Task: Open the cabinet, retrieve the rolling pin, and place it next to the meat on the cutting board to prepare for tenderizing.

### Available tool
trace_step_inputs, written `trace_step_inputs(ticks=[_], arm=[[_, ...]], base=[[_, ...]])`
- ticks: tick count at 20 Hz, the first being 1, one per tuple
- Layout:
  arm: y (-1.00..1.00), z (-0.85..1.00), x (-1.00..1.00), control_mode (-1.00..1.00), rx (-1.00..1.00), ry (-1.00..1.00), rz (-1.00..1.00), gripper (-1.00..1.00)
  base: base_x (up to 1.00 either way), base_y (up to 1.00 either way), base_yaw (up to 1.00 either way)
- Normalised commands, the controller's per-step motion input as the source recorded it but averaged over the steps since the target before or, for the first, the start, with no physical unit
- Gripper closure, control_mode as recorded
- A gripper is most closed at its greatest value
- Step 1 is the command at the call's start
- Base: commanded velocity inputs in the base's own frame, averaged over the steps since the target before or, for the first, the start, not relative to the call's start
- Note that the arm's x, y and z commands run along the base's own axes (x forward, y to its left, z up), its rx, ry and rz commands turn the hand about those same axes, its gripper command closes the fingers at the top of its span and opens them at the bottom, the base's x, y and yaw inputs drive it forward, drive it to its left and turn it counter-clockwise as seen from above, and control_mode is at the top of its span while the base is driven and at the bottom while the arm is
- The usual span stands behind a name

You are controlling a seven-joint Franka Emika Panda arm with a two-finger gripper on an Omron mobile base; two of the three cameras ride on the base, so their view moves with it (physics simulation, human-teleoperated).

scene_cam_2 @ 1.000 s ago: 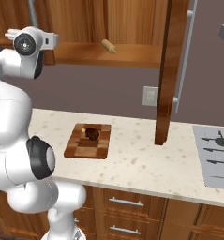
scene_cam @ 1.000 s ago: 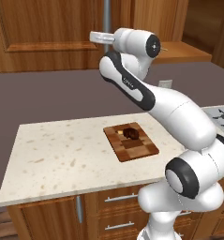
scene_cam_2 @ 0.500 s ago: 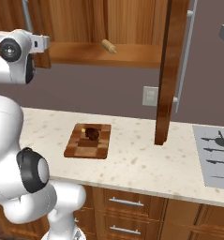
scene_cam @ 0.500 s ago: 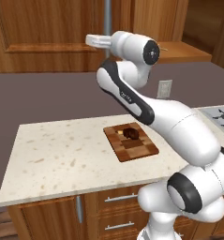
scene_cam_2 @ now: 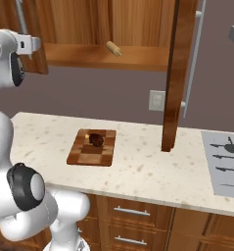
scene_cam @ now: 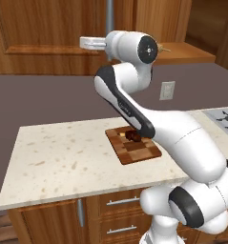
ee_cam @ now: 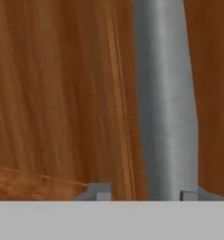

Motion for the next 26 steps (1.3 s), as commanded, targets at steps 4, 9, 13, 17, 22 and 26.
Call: trace_step_inputs(ticks=[4,9,13,17,22,26], arm=[[0.72,-0.06,-0.68,-1.00,-0.03,0.07,0.00,1.00],[0.72,-0.11,-0.76,-1.00,-0.01,0.04,0.00,1.00],[0.73,-0.13,-0.78,-1.00,-0.01,0.03,0.00,1.00],[0.78,-0.15,-0.72,-1.00,-0.02,0.03,0.00,1.00],[0.86,-0.21,-0.65,-1.00,-0.02,0.02,0.00,-1.00],[0.56,-0.14,-0.30,-1.00,-0.02,0.05,0.04,-1.00]], base=[[0.00,0.00,0.00],[0.00,0.00,0.00],[0.00,0.00,0.00],[0.00,0.00,0.00],[0.00,0.00,0.00],[0.00,0.00,0.00]])
